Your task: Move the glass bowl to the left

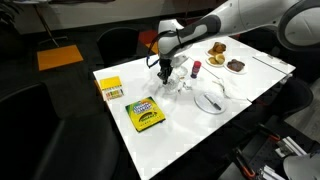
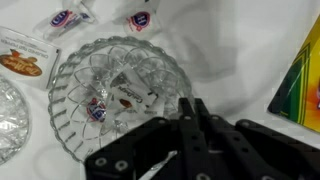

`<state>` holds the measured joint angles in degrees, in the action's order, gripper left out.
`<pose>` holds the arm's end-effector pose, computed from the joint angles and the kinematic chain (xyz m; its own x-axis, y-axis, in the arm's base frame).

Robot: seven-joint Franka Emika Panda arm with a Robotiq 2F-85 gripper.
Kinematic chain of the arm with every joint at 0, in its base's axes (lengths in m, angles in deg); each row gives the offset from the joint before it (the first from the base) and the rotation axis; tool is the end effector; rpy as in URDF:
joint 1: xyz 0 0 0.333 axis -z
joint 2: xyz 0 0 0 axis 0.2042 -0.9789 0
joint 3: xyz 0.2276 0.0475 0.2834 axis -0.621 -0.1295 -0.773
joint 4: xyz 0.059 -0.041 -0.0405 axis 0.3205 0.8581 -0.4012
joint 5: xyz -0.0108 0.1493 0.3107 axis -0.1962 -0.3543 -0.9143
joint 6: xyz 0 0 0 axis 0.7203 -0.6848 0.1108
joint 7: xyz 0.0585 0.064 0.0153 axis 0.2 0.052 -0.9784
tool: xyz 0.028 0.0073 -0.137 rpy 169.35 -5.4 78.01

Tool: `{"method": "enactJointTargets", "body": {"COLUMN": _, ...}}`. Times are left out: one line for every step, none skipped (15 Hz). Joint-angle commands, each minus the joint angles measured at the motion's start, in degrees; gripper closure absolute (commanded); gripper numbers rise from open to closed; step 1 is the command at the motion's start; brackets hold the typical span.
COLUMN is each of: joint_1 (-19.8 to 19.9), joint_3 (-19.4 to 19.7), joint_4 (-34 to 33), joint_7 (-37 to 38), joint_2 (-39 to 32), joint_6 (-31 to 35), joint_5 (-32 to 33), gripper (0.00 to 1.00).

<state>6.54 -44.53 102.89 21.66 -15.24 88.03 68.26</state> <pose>0.7211 0.1141 0.1859 0.9408 0.3192 -0.1141 0.3132 -0.9473 -0.0675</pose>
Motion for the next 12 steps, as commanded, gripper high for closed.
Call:
{"method": "enactJointTargets", "body": {"joint_1": -2.7, "joint_3": 0.3, "joint_4": -6.2, "joint_7": -2.2, "joint_2": -4.8, "joint_6": -2.7, "joint_5": 3.2, "gripper": 0.98}}
{"method": "enactJointTargets", "body": {"joint_1": -3.3, "joint_3": 0.2, "joint_4": -7.4, "joint_7": -2.6, "joint_2": -5.6, "joint_6": -2.8, "joint_5": 4.2, "gripper": 0.98}}
{"method": "enactJointTargets", "body": {"joint_1": -3.8, "joint_3": 0.2, "joint_4": -8.3, "joint_7": -3.0, "joint_2": -6.3, "joint_6": -2.9, "joint_5": 5.0, "gripper": 0.98}}
{"method": "enactJointTargets", "body": {"joint_1": -4.5, "joint_3": 0.1, "joint_4": -9.5, "joint_7": -3.6, "joint_2": -7.0, "joint_6": -3.2, "joint_5": 5.9, "gripper": 0.98}}
{"method": "enactJointTargets", "body": {"joint_1": -4.9, "joint_3": 0.0, "joint_4": -10.5, "joint_7": -4.2, "joint_2": -7.5, "joint_6": -3.6, "joint_5": 6.5, "gripper": 0.98}}
{"method": "enactJointTargets", "body": {"joint_1": -5.4, "joint_3": 0.0, "joint_4": -11.5, "joint_7": -4.6, "joint_2": -8.0, "joint_6": -4.1, "joint_5": 7.0, "gripper": 0.98}}
{"method": "enactJointTargets", "body": {"joint_1": -5.9, "joint_3": 0.2, "joint_4": -12.3, "joint_7": -5.0, "joint_2": -8.5, "joint_6": -4.3, "joint_5": 7.6, "gripper": 0.98}}
{"method": "enactJointTargets", "body": {"joint_1": -6.1, "joint_3": 0.2, "joint_4": -13.0, "joint_7": -5.5, "joint_2": -8.9, "joint_6": -4.4, "joint_5": 7.9, "gripper": 0.98}}
{"method": "enactJointTargets", "body": {"joint_1": -6.4, "joint_3": 0.2, "joint_4": -13.9, "joint_7": -5.9, "joint_2": -9.4, "joint_6": -4.7, "joint_5": 8.2, "gripper": 0.98}}
{"method": "enactJointTargets", "body": {"joint_1": -6.3, "joint_3": -0.1, "joint_4": -14.5, "joint_7": -6.6, "joint_2": -9.7, "joint_6": -5.1, "joint_5": 8.0, "gripper": 0.98}}
{"method": "enactJointTargets", "body": {"joint_1": -6.3, "joint_3": -0.5, "joint_4": -15.0, "joint_7": -6.9, "joint_2": -9.9, "joint_6": -6.3, "joint_5": 7.5, "gripper": 0.98}}
{"method": "enactJointTargets", "body": {"joint_1": -5.8, "joint_3": -1.7, "joint_4": -14.9, "joint_7": -7.8, "joint_2": -9.5, "joint_6": -8.6, "joint_5": 6.1, "gripper": 0.98}}
